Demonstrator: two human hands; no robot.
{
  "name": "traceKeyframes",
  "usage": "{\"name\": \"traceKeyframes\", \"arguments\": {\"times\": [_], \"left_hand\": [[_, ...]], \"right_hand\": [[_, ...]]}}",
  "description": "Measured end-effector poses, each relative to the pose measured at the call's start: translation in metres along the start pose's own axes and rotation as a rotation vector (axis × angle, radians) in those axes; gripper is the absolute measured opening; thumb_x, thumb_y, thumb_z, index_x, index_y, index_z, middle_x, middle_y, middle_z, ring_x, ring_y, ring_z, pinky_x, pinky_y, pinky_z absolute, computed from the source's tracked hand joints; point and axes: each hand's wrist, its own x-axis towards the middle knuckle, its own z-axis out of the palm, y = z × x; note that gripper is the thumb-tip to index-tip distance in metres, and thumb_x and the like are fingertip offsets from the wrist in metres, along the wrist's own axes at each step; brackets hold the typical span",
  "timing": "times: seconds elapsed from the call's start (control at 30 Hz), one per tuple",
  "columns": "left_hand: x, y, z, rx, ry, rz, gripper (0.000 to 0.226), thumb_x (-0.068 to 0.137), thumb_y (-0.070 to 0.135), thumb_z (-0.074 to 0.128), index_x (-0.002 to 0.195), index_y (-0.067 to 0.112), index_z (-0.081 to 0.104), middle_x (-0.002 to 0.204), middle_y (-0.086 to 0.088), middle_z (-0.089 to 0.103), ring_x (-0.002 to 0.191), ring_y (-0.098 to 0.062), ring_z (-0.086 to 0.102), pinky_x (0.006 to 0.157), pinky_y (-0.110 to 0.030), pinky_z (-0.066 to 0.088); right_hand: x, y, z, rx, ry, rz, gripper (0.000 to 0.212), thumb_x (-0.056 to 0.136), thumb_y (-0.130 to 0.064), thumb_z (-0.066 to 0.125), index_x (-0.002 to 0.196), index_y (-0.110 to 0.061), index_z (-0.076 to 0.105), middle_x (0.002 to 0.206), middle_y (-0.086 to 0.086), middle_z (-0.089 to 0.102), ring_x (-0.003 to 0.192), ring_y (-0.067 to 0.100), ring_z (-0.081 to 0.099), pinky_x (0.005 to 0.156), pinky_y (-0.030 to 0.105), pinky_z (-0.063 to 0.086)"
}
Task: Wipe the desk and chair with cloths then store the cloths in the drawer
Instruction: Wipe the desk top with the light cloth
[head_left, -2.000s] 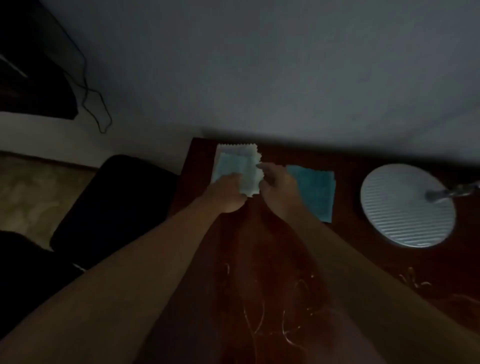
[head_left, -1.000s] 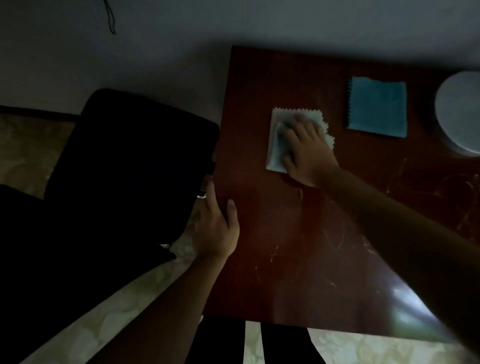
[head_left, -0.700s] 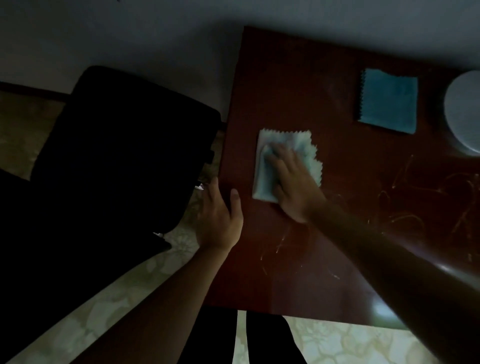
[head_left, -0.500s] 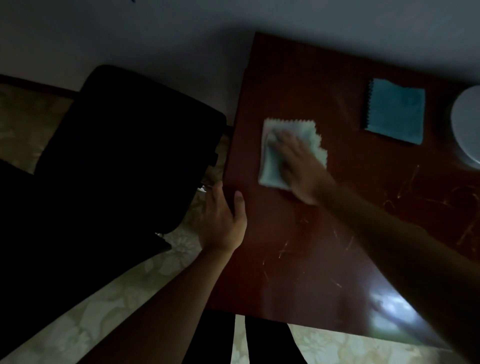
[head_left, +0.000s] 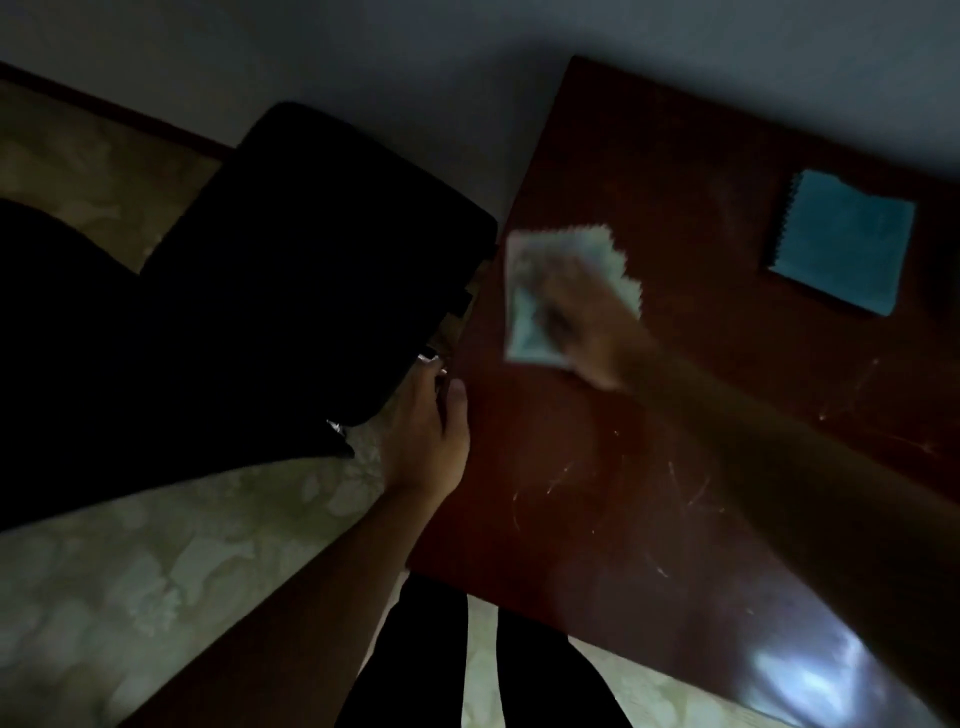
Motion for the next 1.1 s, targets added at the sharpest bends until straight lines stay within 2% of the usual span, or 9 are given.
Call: {"name": "traceKeyframes", "arguments": {"times": [0.1, 0.23, 0.33, 0.43, 0.57, 0.67, 0.8, 1.0, 1.1], "left_hand": [[-0.037, -0.019, -0.007, -0.007, -0.013, -0.053, 0.053, 0.095, 0.047, 0.035, 0.14, 0.021, 0.046, 0.127, 0.001, 0.061, 0.112, -0.015, 0.058, 0.087, -0.025, 0.04], [-0.054, -0.025, -0.003, 0.095, 0.039, -0.071, 0.07, 0.088, 0.062, 0.026, 0.139, 0.019, 0.047, 0.124, -0.006, 0.065, 0.108, -0.029, 0.063, 0.088, -0.038, 0.049], [-0.053, -0.022, 0.001, 0.152, 0.043, -0.06, 0.074, 0.087, 0.066, 0.026, 0.138, 0.016, 0.047, 0.126, -0.006, 0.063, 0.11, -0.029, 0.062, 0.087, -0.039, 0.049], [-0.055, -0.022, 0.003, 0.188, 0.067, -0.064, 0.072, 0.087, 0.065, 0.027, 0.134, 0.015, 0.048, 0.126, -0.005, 0.061, 0.11, -0.028, 0.062, 0.091, -0.043, 0.05], [-0.054, -0.023, 0.004, 0.227, 0.089, -0.073, 0.071, 0.086, 0.066, 0.027, 0.129, 0.015, 0.05, 0.118, -0.006, 0.064, 0.102, -0.027, 0.064, 0.084, -0.039, 0.051], [-0.056, -0.023, 0.002, 0.254, 0.089, -0.054, 0.07, 0.087, 0.064, 0.03, 0.127, 0.01, 0.052, 0.114, -0.011, 0.065, 0.097, -0.031, 0.066, 0.078, -0.041, 0.054], [-0.057, -0.022, 0.002, 0.266, 0.078, -0.025, 0.072, 0.085, 0.064, 0.033, 0.128, 0.009, 0.051, 0.118, -0.011, 0.063, 0.099, -0.033, 0.065, 0.077, -0.038, 0.051], [-0.054, -0.024, 0.005, 0.265, 0.094, -0.037, 0.073, 0.084, 0.066, 0.032, 0.131, 0.012, 0.048, 0.122, -0.008, 0.062, 0.102, -0.03, 0.064, 0.08, -0.036, 0.048], [-0.055, -0.024, 0.005, 0.286, 0.099, -0.034, 0.073, 0.084, 0.065, 0.033, 0.131, 0.011, 0.049, 0.121, -0.01, 0.062, 0.101, -0.032, 0.065, 0.078, -0.037, 0.048]], "right_hand": [[0.032, 0.007, -0.004, -0.027, 0.051, 0.116, 0.051, 0.104, -0.029, 0.037, 0.152, -0.014, 0.032, 0.161, 0.01, 0.024, 0.151, 0.028, 0.014, 0.122, 0.051, 0.012], [-0.053, -0.065, 0.044, 0.178, -0.051, -0.195, 0.04, 0.103, -0.017, 0.044, 0.141, -0.022, 0.051, 0.153, 0.009, 0.041, 0.146, 0.03, 0.029, 0.121, 0.053, 0.019], [-0.086, -0.067, 0.044, -0.048, -0.124, -0.451, 0.039, 0.099, -0.02, 0.044, 0.136, -0.011, 0.056, 0.149, 0.011, 0.047, 0.143, 0.028, 0.033, 0.122, 0.044, 0.018], [-0.032, -0.016, 0.013, 0.054, -0.007, -0.267, 0.036, 0.102, -0.011, 0.044, 0.135, -0.013, 0.058, 0.152, 0.016, 0.04, 0.141, 0.022, 0.038, 0.118, 0.034, 0.026], [-0.003, 0.009, 0.0, -0.005, 0.082, 0.002, 0.052, 0.102, -0.033, 0.035, 0.151, -0.013, 0.035, 0.158, 0.012, 0.031, 0.149, 0.029, 0.021, 0.123, 0.046, 0.013], [-0.071, -0.04, 0.033, 0.125, 0.074, -0.132, 0.046, 0.097, -0.024, 0.045, 0.14, -0.01, 0.052, 0.148, 0.013, 0.048, 0.142, 0.031, 0.037, 0.117, 0.052, 0.027], [-0.114, -0.048, 0.033, 0.135, -0.078, -0.326, 0.04, 0.097, -0.021, 0.052, 0.136, -0.014, 0.057, 0.147, 0.005, 0.05, 0.143, 0.021, 0.035, 0.118, 0.045, 0.028], [-0.037, 0.021, 0.001, 0.086, 0.09, 0.072, 0.047, 0.1, -0.027, 0.048, 0.147, -0.018, 0.043, 0.153, 0.006, 0.042, 0.146, 0.024, 0.029, 0.119, 0.048, 0.025], [-0.094, -0.033, 0.036, 0.081, 0.122, -0.057, 0.045, 0.097, -0.021, 0.047, 0.14, -0.009, 0.053, 0.146, 0.013, 0.049, 0.141, 0.032, 0.039, 0.117, 0.051, 0.027]]}}
